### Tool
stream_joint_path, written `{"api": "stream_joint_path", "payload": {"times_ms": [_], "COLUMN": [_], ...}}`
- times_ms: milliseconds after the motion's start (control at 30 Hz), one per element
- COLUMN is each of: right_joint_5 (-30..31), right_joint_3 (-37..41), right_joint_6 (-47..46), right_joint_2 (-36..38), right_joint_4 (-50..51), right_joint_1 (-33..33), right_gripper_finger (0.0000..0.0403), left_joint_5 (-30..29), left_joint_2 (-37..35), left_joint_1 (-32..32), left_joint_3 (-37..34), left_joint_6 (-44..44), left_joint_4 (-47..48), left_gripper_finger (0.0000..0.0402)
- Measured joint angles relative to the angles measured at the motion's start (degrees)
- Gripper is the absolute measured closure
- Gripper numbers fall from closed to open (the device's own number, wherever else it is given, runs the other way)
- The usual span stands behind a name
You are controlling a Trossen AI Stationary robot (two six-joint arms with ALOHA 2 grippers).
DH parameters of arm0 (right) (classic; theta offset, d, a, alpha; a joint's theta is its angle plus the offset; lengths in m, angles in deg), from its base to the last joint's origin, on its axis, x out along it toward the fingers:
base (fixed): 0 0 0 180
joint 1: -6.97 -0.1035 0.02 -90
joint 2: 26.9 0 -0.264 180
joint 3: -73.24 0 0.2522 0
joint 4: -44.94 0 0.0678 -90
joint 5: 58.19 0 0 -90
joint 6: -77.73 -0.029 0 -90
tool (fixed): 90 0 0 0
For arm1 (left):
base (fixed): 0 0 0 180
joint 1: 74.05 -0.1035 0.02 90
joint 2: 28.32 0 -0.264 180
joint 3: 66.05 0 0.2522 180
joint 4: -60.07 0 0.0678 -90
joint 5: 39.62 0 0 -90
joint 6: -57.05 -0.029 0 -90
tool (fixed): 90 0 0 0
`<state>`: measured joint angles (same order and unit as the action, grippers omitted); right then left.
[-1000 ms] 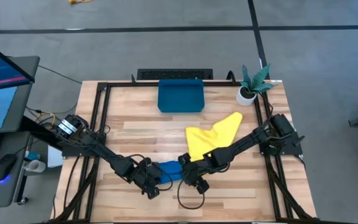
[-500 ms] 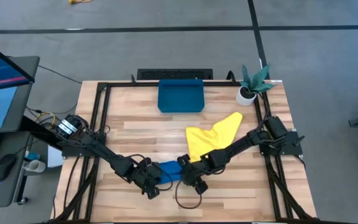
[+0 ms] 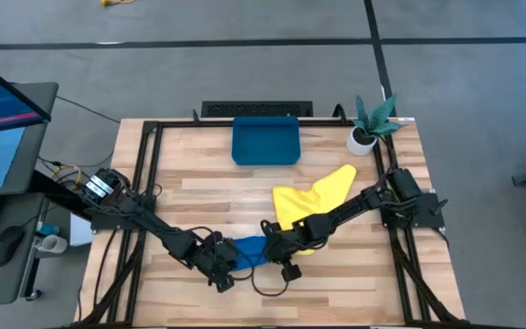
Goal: Roll microfiber towels into tight, uniform cylinder then place into a basket
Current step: Roll the blue towel
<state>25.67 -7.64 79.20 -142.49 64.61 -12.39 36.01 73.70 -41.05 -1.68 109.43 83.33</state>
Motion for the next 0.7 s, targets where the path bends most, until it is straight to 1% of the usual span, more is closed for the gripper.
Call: {"api": "stream_joint_path", "payload": {"times_ms": [67, 200, 400, 500, 600, 700], "right_joint_5": [-2.43, -8.91, -16.22, -17.17, -17.17, -17.2], "right_joint_3": [0.0, 0.0, 0.0, 0.0, 0.0, 0.0], "right_joint_6": [-2.91, -10.25, -20.66, -24.79, -28.68, -30.64], "right_joint_2": [0.0, 0.0, 0.0, 0.02, 0.04, 0.07], "right_joint_4": [0.01, -0.03, 0.22, 1.3, 3.07, 3.55], "right_joint_1": [0.73, 2.44, 5.23, 6.55, 7.86, 8.87], "right_gripper_finger": [0.039, 0.0375, 0.0392, 0.039, 0.0382, 0.0386], "left_joint_5": [-0.55, -2.13, -6.54, -9.78, -14.11, -18.09], "left_joint_2": [-0.04, -0.91, -2.39, -2.43, -2.49, -2.49], "left_joint_1": [0.03, 0.45, 2.1, 3.21, 4.53, 5.89], "left_joint_3": [0.0, -0.15, -0.19, 0.28, 1.12, 1.86], "left_joint_6": [-0.81, -3.33, -7.59, -11.58, -17.63, -24.65], "left_joint_4": [-0.02, 0.4, 0.73, 0.83, 0.25, 0.33], "left_gripper_finger": [0.0359, 0.0359, 0.0359, 0.0359, 0.0359, 0.0359]}}
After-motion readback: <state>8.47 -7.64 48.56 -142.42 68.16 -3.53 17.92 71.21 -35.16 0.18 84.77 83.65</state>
